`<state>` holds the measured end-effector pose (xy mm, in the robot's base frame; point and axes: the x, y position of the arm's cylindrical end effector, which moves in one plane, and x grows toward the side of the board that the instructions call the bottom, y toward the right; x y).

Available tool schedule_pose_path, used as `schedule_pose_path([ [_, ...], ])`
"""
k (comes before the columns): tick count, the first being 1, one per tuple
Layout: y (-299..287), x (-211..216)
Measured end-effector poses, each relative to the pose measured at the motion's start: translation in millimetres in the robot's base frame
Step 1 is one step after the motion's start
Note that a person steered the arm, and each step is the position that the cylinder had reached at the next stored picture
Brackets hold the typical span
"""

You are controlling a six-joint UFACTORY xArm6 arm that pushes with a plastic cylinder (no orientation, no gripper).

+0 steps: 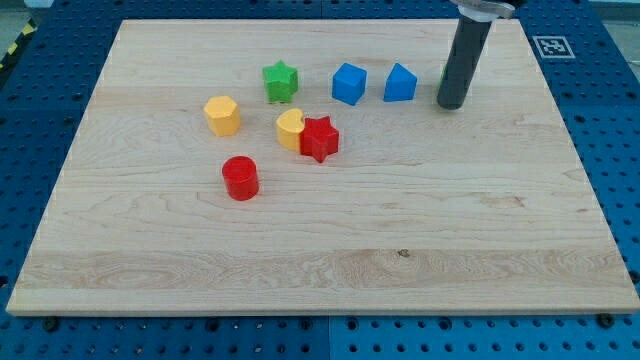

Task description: Move your arm towards the red star

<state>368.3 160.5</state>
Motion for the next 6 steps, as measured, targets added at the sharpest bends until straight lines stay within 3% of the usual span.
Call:
schedule_pose_path([
  [2, -2, 38],
  [3, -9, 38],
  [5, -85, 37],
  [6, -84, 38],
])
